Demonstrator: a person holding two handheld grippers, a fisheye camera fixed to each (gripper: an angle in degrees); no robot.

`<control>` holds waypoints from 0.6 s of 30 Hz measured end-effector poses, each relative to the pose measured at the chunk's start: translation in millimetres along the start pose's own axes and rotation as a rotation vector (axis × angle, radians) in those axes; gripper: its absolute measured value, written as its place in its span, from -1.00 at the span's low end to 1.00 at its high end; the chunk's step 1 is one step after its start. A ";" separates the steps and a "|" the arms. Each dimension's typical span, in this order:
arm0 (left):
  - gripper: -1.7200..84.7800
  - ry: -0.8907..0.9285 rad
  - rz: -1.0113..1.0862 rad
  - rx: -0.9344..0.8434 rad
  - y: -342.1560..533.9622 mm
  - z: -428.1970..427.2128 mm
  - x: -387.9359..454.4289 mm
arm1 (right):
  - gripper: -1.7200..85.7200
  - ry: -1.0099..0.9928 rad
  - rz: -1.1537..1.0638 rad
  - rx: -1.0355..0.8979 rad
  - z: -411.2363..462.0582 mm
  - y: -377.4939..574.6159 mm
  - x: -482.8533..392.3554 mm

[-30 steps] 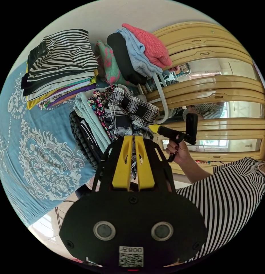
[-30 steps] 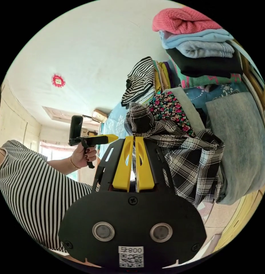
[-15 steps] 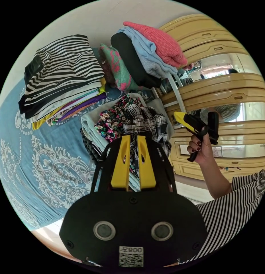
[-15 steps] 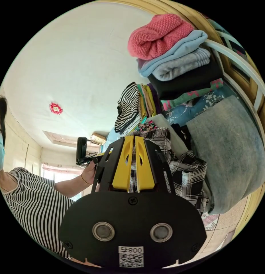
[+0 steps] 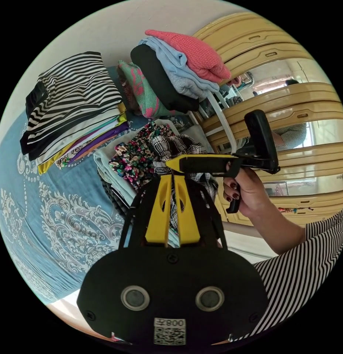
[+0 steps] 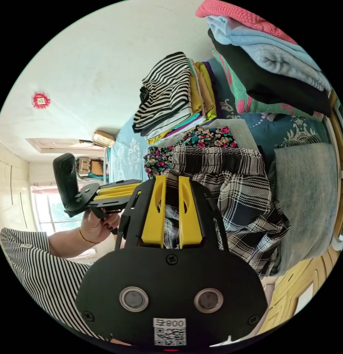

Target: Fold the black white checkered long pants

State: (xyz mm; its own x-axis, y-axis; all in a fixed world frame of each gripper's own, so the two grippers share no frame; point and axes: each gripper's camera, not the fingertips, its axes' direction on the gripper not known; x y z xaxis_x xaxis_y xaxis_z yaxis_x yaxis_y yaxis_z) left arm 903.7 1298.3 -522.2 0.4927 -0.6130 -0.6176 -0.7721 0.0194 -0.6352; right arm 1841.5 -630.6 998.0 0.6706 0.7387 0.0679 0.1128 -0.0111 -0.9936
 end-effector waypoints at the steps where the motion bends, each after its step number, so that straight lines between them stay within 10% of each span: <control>1: -0.92 0.001 0.004 0.003 -2.0 -1.9 -0.6 | -0.84 -0.010 0.005 0.006 -1.2 -0.6 1.3; 18: -0.78 0.405 -0.052 -0.035 -109.2 -33.3 -41.5 | -0.90 -0.248 0.178 0.212 -41.5 38.3 35.6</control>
State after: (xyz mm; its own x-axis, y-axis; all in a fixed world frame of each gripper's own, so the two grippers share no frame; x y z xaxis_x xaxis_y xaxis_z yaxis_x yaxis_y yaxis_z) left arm 954.2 1295.3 -411.8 0.3392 -0.8741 -0.3477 -0.7668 -0.0428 -0.6404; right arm 1900.0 -632.7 966.1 0.4654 0.8787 -0.1060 -0.1617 -0.0334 -0.9863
